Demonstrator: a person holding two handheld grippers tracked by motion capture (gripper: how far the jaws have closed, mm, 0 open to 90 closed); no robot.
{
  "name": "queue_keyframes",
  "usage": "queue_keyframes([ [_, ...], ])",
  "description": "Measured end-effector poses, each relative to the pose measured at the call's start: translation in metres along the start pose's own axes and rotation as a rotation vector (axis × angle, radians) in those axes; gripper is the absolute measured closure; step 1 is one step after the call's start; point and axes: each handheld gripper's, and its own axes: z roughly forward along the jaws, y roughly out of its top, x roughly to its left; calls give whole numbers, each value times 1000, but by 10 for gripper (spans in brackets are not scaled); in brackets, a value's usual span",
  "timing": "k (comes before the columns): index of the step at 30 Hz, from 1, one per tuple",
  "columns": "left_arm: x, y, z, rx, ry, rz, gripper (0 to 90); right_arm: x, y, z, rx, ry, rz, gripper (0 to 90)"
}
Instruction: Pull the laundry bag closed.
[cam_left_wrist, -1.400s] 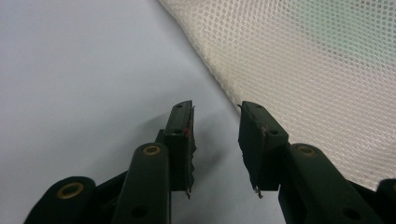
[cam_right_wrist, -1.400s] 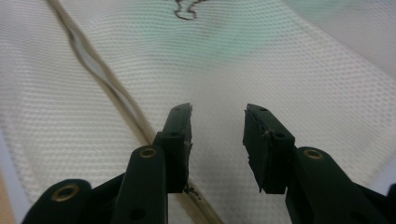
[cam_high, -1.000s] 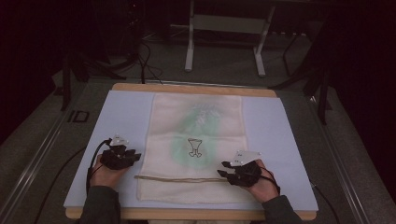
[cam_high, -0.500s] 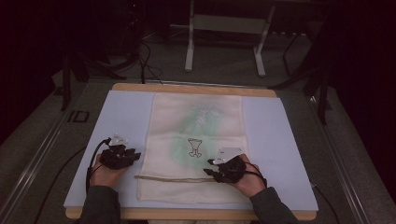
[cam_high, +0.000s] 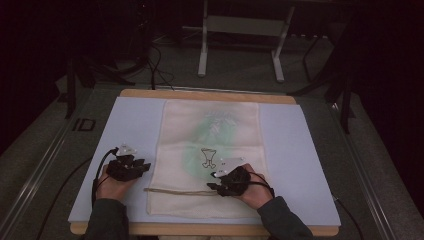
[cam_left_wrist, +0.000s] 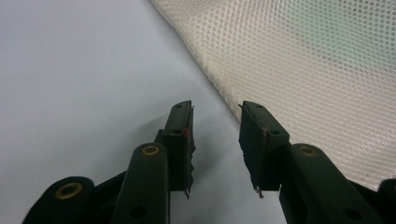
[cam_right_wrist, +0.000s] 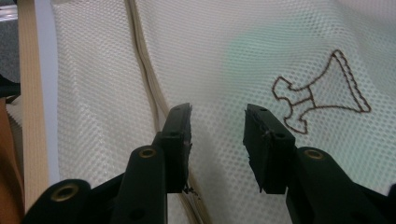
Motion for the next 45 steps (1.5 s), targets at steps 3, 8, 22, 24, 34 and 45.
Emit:
queue_keyframes([
  [3,0,0,0,-2,0,0,644,2,4,4,-4,8,-6,615],
  [8,0,0,0,-2,-3,0,644,5,9,9,-8,21,-20,611],
  [22,0,1,0,-2,-8,3,645,13,22,22,-10,46,-47,596],
  [24,0,1,0,0,-8,5,644,14,23,24,-9,51,-51,596],
  [34,0,1,0,1,-11,5,645,19,30,32,-4,70,-68,597],
  [45,-1,1,0,2,-17,6,646,24,40,43,3,91,-94,601],
])
